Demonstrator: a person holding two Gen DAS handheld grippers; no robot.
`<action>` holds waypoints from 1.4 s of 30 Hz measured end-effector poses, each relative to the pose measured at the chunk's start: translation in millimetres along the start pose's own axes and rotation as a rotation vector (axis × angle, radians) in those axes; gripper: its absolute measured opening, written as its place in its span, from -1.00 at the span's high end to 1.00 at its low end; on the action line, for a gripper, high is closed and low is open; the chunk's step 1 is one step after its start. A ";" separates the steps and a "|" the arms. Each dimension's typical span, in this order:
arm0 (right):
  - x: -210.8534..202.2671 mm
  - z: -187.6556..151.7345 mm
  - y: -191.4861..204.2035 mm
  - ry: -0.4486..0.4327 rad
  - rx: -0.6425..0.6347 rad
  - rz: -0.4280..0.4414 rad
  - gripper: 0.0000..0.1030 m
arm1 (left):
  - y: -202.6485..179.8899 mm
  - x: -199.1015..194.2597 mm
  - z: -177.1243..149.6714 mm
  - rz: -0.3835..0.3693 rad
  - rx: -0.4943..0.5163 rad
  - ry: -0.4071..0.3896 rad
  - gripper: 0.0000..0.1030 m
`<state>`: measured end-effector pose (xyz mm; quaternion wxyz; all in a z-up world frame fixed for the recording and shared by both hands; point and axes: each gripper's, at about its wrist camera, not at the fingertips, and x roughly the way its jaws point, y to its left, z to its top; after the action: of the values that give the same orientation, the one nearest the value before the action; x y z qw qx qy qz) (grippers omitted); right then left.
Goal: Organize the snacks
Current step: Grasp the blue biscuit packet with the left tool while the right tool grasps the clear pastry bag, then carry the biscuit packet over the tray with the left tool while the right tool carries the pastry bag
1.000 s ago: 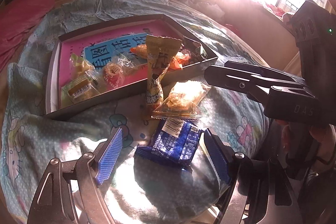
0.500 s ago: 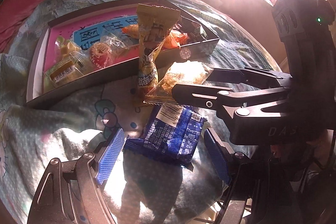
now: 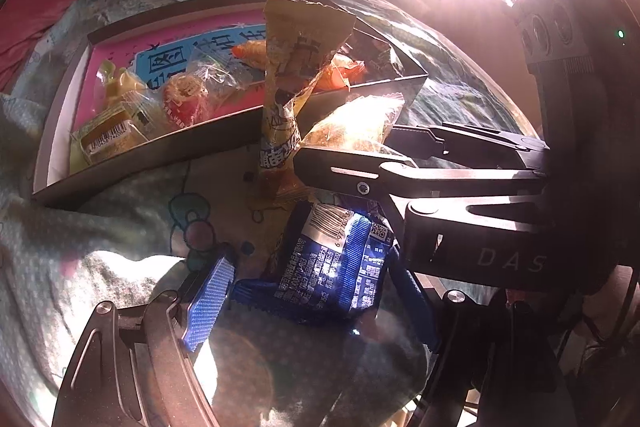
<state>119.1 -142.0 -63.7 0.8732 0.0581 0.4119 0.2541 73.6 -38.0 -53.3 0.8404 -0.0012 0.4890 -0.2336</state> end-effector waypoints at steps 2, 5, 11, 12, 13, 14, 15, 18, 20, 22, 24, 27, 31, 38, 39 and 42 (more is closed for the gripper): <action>-2.3 -1.4 -5.1 -0.006 0.020 0.015 0.07 | -0.6 1.9 1.6 -0.013 -0.003 -0.004 -0.54; -9.1 -4.2 -11.1 -0.019 0.036 0.010 0.09 | -3.8 5.3 3.8 -0.025 0.003 -0.004 -0.45; -30.4 -7.7 -28.7 -0.063 0.111 0.009 0.10 | -9.3 5.9 3.1 -0.036 0.024 0.009 -0.10; -33.4 -7.0 -30.9 -0.072 0.120 0.005 0.10 | -9.2 4.6 2.8 -0.042 0.023 0.008 -0.09; -36.4 -6.2 -31.9 -0.080 0.125 -0.001 0.10 | -8.4 2.8 2.7 -0.050 0.018 0.007 -0.07; -39.5 -5.0 -32.5 -0.089 0.128 -0.006 0.10 | -7.8 0.9 2.6 -0.055 0.013 0.005 -0.07; -42.5 -3.6 -32.7 -0.098 0.132 -0.006 0.10 | -7.2 -1.3 2.5 -0.058 0.011 0.006 -0.06; -51.4 1.9 -32.1 -0.126 0.137 -0.004 0.10 | -8.1 -14.8 0.3 -0.044 0.016 -0.011 -0.06; -56.6 6.1 -31.4 -0.147 0.134 -0.006 0.10 | -6.8 -29.0 1.8 -0.043 0.014 -0.042 -0.06; -61.0 10.4 -31.6 -0.163 0.139 -0.009 0.10 | -2.9 -44.2 5.7 -0.046 0.001 -0.086 -0.06; -64.4 14.6 -31.5 -0.179 0.139 -0.010 0.10 | 3.4 -57.7 11.6 -0.029 -0.017 -0.136 -0.06; -68.0 20.3 -31.1 -0.199 0.133 -0.019 0.10 | 19.1 -73.9 19.4 -0.018 -0.063 -0.201 -0.06; -69.9 27.7 -33.2 -0.218 0.137 -0.022 0.10 | 44.8 -82.8 29.1 0.024 -0.130 -0.248 -0.06; -69.9 38.1 -35.3 -0.238 0.139 -0.028 0.10 | 84.2 -87.7 39.0 0.073 -0.229 -0.284 -0.06; -69.7 39.5 -35.1 -0.239 0.137 -0.028 0.10 | 86.6 -86.9 40.3 0.077 -0.235 -0.287 -0.06; -68.8 42.7 -34.2 -0.244 0.128 -0.033 0.10 | 90.9 -85.3 43.0 0.095 -0.240 -0.295 -0.06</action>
<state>128.0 -200.8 1.1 0.9153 0.1375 0.3191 0.2039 109.3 66.9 18.1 0.9068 -0.1126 0.3846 -0.1308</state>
